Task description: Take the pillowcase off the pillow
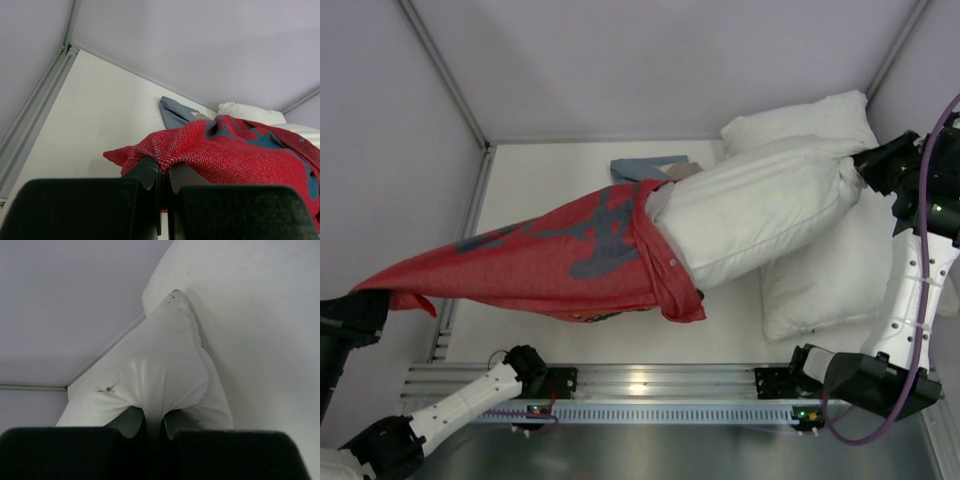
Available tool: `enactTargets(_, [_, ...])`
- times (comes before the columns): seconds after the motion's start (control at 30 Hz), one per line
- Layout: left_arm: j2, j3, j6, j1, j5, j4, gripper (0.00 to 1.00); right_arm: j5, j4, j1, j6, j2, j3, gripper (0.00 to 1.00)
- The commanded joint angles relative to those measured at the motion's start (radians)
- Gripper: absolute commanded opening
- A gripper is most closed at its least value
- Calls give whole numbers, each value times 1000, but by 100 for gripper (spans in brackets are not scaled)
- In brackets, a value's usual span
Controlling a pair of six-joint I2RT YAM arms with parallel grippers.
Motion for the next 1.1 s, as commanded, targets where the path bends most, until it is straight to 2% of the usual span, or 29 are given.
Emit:
enactTargets(0.0, [-21,80,39,4,-196,-90,0,153,199,-58,8,13,100,0])
enactTargets(0.6, [-49,163,153,0,-281,-91,0,160,303,-98,78,137,202,0])
enactTargets(0.8, [-49,244,192,1,-319,-93,0,173,316,-101,75,177,235,0])
enactTargets(0.93, [-55,222,188,-5,-341,-91,0,160,351,-103,94,200,235,0])
enactTargets(1.07, [-58,132,122,-23,-321,-90,0,86,397,-88,118,215,226,0])
